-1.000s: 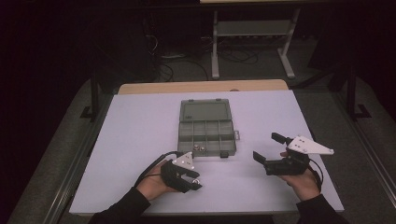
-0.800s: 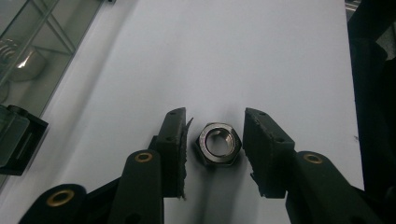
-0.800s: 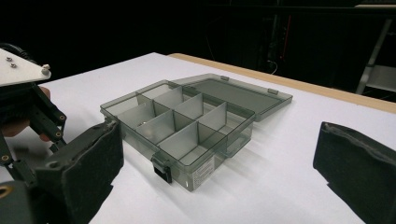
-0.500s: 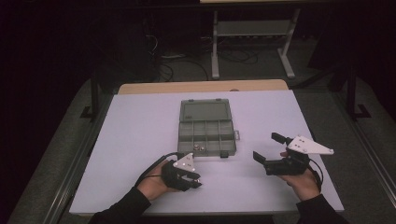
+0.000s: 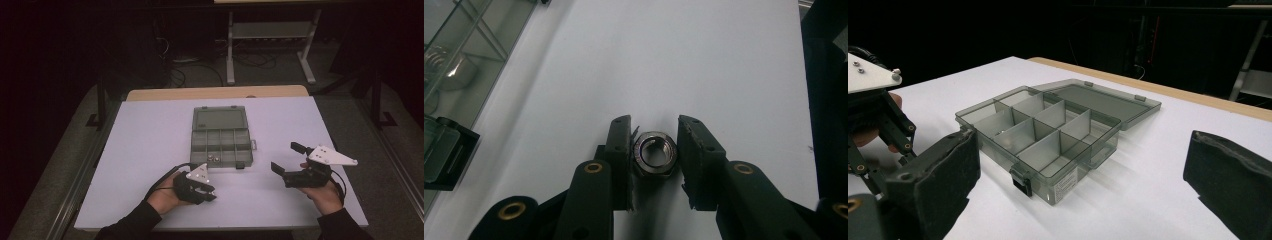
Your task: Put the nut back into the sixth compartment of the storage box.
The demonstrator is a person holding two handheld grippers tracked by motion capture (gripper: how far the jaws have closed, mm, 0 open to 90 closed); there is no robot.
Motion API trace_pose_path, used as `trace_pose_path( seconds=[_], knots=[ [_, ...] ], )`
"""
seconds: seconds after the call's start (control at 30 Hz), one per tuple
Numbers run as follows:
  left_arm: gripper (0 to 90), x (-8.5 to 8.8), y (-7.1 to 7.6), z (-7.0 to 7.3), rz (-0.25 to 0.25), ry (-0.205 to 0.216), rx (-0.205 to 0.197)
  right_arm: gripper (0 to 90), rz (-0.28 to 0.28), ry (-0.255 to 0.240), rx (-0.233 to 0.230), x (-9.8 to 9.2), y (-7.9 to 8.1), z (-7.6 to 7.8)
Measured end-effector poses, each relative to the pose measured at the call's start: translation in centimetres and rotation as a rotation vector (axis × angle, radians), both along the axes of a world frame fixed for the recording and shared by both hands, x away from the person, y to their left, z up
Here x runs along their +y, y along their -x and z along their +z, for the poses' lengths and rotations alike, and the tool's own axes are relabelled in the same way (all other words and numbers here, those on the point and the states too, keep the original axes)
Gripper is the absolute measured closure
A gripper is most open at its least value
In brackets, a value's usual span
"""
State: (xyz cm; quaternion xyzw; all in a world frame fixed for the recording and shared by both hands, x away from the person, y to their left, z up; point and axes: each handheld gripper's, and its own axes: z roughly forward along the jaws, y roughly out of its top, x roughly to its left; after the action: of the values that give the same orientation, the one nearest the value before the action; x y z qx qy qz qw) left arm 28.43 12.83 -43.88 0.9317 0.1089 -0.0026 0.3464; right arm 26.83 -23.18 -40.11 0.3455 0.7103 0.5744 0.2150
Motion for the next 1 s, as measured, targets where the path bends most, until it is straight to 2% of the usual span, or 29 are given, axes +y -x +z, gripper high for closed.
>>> trace_pose_path(
  seconds=[0.23,0.53,0.8,1.0],
  knots=[
    [68.6,0.2,-0.1,0.5,0.007,0.026,0.013,1.0,-0.003,-0.003,0.003,0.0,0.0,0.0],
    [68.7,0.5,-0.9,2.0,0.033,0.057,0.022,1.0,-0.001,-0.001,0.001,0.0,0.0,0.0],
    [68.6,0.7,-1.7,3.5,0.046,0.093,0.006,1.0,-0.008,-0.004,0.001,-0.1,0.0,0.0],
    [68.6,0.8,-2.4,4.5,0.050,0.096,-0.011,1.0,-0.009,-0.007,0.001,-0.2,0.0,0.0]
  ],
)
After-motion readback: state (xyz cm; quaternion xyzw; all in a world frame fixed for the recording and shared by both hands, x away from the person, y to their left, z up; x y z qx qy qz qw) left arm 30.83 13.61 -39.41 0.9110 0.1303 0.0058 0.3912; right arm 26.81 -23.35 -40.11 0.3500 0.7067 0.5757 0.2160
